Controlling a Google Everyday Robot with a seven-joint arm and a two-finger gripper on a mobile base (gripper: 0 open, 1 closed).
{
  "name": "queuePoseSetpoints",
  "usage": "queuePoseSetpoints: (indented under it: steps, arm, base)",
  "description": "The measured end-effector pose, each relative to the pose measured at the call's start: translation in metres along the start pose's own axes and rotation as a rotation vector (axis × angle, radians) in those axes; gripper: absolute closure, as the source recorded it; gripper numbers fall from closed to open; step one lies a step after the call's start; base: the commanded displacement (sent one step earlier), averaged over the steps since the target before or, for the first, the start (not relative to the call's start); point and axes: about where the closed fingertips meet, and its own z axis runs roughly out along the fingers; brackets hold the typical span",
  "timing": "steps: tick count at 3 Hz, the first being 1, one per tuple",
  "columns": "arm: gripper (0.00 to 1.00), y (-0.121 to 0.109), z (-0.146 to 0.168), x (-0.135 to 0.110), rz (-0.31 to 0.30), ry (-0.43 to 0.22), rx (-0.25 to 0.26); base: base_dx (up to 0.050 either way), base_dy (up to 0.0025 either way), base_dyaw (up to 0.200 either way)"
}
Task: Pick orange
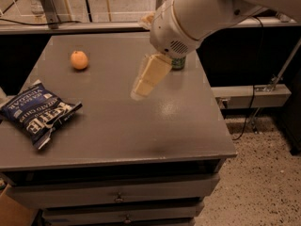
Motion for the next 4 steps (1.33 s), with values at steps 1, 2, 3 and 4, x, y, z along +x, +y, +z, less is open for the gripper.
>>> queuePoseSetpoints:
  steps: [1,2,3,4]
  arm:
    - [0.00,-0.021,0.031,-0.010,-0.015,-0.037,0.010]
    - [0.00,-0.040,0.073,-0.022,-0.020,-0.064,-0.004]
    - [0.00,-0.059,0.122,-0.038,-0.005,-0.096,-0.037]
    - [0.00,-0.080,0.164,-0.047,0.020,-0.103,-0.059]
  base:
    - [0.000,0.00000,0.000]
    - [0.000,0.00000,0.000]
    - [0.000,0.00000,0.000]
    - [0.000,0.00000,0.000]
